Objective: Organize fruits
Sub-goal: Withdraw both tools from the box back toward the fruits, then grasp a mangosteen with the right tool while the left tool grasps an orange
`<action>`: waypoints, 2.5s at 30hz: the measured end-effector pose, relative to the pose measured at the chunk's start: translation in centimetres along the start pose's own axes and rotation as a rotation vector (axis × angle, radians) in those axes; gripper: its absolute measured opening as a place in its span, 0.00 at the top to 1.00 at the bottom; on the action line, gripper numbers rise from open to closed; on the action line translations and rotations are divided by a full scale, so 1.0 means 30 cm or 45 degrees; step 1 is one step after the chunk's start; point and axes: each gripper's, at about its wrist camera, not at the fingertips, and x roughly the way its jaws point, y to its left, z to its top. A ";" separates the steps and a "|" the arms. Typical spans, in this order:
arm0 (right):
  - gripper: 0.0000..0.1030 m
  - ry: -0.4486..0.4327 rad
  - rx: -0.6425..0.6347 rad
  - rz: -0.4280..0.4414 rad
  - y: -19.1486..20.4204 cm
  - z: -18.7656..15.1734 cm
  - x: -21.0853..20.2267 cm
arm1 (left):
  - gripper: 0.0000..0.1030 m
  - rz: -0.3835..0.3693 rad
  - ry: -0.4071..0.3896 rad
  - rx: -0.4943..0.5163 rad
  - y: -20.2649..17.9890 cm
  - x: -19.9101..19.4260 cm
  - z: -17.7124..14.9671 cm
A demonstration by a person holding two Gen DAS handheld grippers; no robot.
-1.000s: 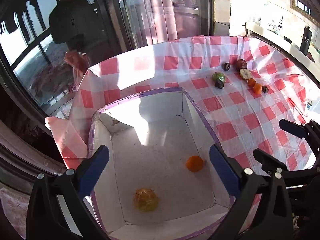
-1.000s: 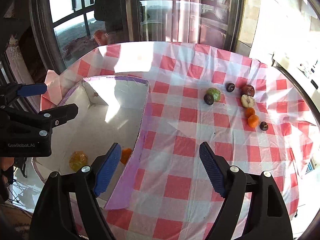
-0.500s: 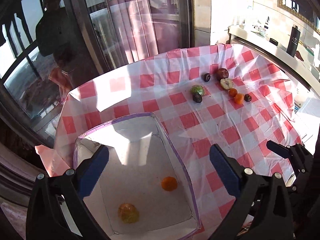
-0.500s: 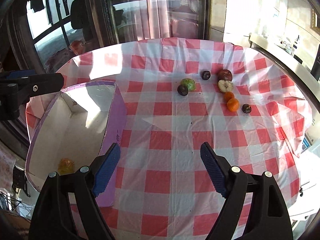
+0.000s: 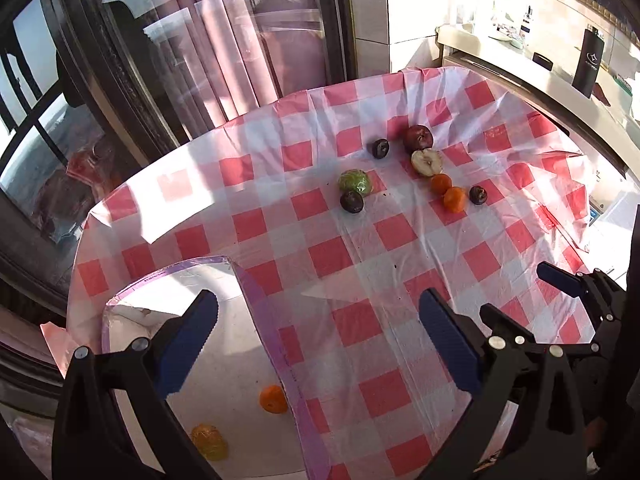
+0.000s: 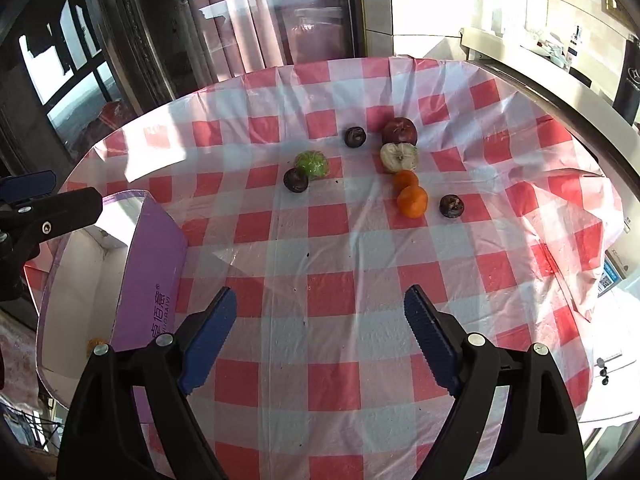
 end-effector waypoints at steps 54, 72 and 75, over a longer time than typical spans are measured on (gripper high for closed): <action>0.60 -0.001 0.075 -0.141 -0.812 0.088 0.459 | 0.31 -0.187 0.130 0.015 -0.770 0.983 0.280; 0.60 0.126 -0.055 0.006 -0.492 -0.125 0.329 | 0.60 -0.116 0.262 0.003 -0.560 0.642 -0.146; 0.60 0.146 -0.096 0.037 -0.400 -0.151 0.303 | 0.60 -0.082 0.299 -0.010 -0.487 0.587 -0.208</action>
